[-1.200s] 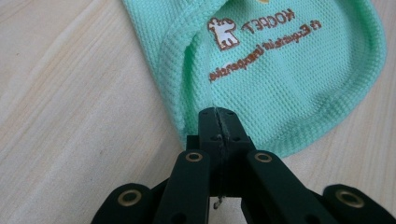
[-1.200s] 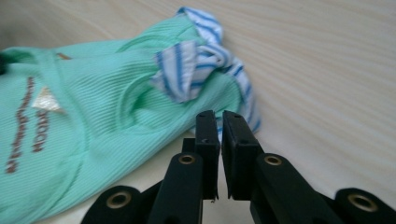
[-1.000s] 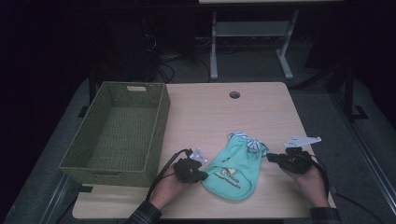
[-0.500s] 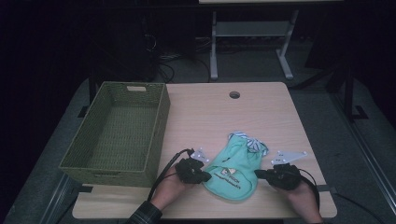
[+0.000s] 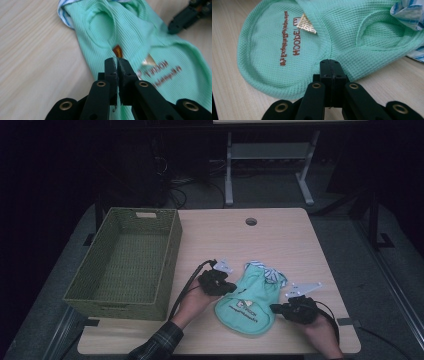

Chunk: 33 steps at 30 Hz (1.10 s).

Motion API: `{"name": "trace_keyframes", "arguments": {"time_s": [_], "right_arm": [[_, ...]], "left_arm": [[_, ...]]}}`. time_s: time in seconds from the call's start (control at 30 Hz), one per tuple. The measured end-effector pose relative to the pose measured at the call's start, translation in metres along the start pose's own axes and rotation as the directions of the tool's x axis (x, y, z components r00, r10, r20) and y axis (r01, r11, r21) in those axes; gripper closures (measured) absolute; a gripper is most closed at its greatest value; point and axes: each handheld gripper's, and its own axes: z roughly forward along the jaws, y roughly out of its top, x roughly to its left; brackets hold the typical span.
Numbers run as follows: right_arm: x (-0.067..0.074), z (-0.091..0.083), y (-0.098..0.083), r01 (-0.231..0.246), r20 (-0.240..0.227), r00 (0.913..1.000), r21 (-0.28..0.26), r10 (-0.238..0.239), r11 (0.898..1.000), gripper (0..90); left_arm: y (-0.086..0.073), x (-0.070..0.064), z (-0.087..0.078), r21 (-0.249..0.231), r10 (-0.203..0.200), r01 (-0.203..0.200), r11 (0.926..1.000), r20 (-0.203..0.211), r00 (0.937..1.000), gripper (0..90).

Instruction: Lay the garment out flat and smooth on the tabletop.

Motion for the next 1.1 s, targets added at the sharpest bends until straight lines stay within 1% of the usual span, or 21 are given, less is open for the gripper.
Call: {"name": "trace_keyframes", "arguments": {"time_s": [0.1, 0.17, 0.23, 0.27, 0.3, 0.33, 0.37, 0.47, 0.5, 0.57, 0.6, 0.63, 0.7, 0.77, 0.8, 0.83, 0.87, 0.9, 0.93, 1.0, 1.1], "right_arm": [[0.0, 0.002, -0.001, 0.005, -0.001, 1.0, 0.009, -0.005, 1.0, 89.8], [0.001, 0.003, -0.001, 0.009, -0.003, 1.0, 0.018, -0.009, 1.0, 89.9], [0.001, 0.005, -0.001, 0.017, -0.003, 0.9999, 0.031, -0.017, 0.999, 89.9], [0.001, 0.006, -0.001, 0.015, -0.004, 0.9999, 0.028, -0.015, 0.999, 89.9], [0.001, 0.005, -0.001, 0.016, -0.004, 0.9999, 0.032, -0.016, 0.999, 89.9], [0.001, 0.005, -0.001, 0.017, -0.002, 0.9999, 0.034, -0.017, 0.999, 89.9], [0.0, 0.005, -0.002, 0.024, -0.002, 0.9997, 0.031, -0.023, 0.999, 89.9], [-0.001, 0.005, -0.002, 0.013, 0.005, 0.9999, 0.032, -0.013, 0.999, 89.9], [-0.001, 0.004, -0.003, 0.004, 0.012, 0.9999, 0.033, -0.004, 0.999, 89.9], [-0.004, 0.002, -0.003, 0.004, 0.026, 0.9996, 0.038, -0.005, 0.999, 89.9], [-0.005, 0.001, -0.004, -0.001, 0.04, 0.9992, 0.038, 0.0, 0.999, 89.9], [-0.007, 0.0, -0.004, -0.002, 0.05, 0.9987, 0.039, 0.0, 0.999, 89.9], [-0.01, -0.001, -0.004, -0.013, 0.064, 0.9979, 0.035, 0.01, 0.999, 89.9], [-0.013, 0.0, -0.003, -0.013, 0.068, 0.9976, 0.032, 0.01, 0.999, 89.9], [-0.014, 0.0, -0.002, -0.01, 0.073, 0.9973, 0.032, 0.007, 0.999, 89.9], [-0.014, 0.001, -0.001, -0.01, 0.07, 0.9975, 0.035, 0.008, 0.999, 89.9], [-0.014, 0.002, -0.001, -0.007, 0.07, 0.9975, 0.033, 0.004, 0.999, 89.9], [-0.013, 0.003, 0.0, -0.009, 0.066, 0.9978, 0.032, 0.007, 0.999, 89.8], [-0.014, 0.003, 0.0, -0.003, 0.064, 0.9979, 0.034, 0.0, 0.999, 89.8], [-0.014, 0.001, 0.001, -0.003, 0.055, 0.9985, 0.02, 0.002, 1.0, 88.6], [-0.022, -0.007, 0.007, -0.015, 0.069, 0.9975, -0.039, 0.018, 0.999, 87.4]], "left_arm": [[0.004, 0.004, 0.013, 0.014, 0.011, -0.011, 0.9998, -0.001, 0.9999, 86.3], [0.004, 0.005, 0.02, 0.033, 0.023, -0.023, 0.9992, 0.002, 0.9997, 86.3], [0.002, 0.003, 0.028, 0.047, 0.019, -0.019, 0.9987, 0.006, 0.9998, 86.7], [0.002, 0.003, 0.03, 0.063, 0.033, -0.033, 0.9975, 0.002, 0.9995, 86.7], [0.001, 0.002, 0.032, 0.065, 0.026, -0.026, 0.9976, -0.002, 0.9997, 86.7], [0.0, 0.002, 0.032, 0.07, 0.029, -0.029, 0.9971, -0.004, 0.9996, 86.7], [0.0, 0.003, 0.031, 0.077, 0.041, -0.041, 0.9962, -0.006, 0.9991, 87.2], [-0.002, 0.002, 0.03, 0.079, 0.04, -0.038, 0.9962, -0.021, 0.999, 87.9], [-0.003, 0.003, 0.028, 0.092, 0.052, -0.05, 0.9945, -0.023, 0.9984, 88.0], [-0.006, 0.003, 0.026, 0.083, 0.033, -0.031, 0.9961, -0.025, 0.9992, 88.0], [-0.007, 0.003, 0.023, 0.097, 0.043, -0.04, 0.9945, -0.024, 0.9988, 88.0], [-0.009, 0.002, 0.023, 0.087, 0.028, -0.026, 0.9959, -0.026, 0.9993, 88.0], [-0.013, 0.001, 0.019, 0.087, 0.021, -0.019, 0.996, -0.027, 0.9994, 88.1], [-0.016, 0.0, 0.015, 0.103, 0.033, -0.03, 0.9942, -0.03, 0.999, 88.1], [-0.017, -0.001, 0.015, 0.095, 0.022, -0.018, 0.9953, -0.034, 0.9992, 88.1], [-0.018, -0.001, 0.013, 0.106, 0.036, -0.032, 0.9939, -0.035, 0.9987, 88.1], [-0.019, -0.001, 0.013, 0.1, 0.028, -0.024, 0.9947, -0.036, 0.999, 88.1], [-0.019, -0.001, 0.013, 0.084, 0.009, -0.006, 0.9965, -0.037, 0.9993, 88.1], [-0.02, -0.001, 0.013, 0.085, 0.016, -0.013, 0.9963, -0.036, 0.9992, 88.1], [-0.02, -0.001, 0.013, 0.085, 0.016, -0.013, 0.9963, -0.037, 0.9992, 88.2], [-0.02, 0.001, 0.012, 0.092, 0.017, -0.014, 0.9957, -0.03, 0.9994, 88.3]]}}
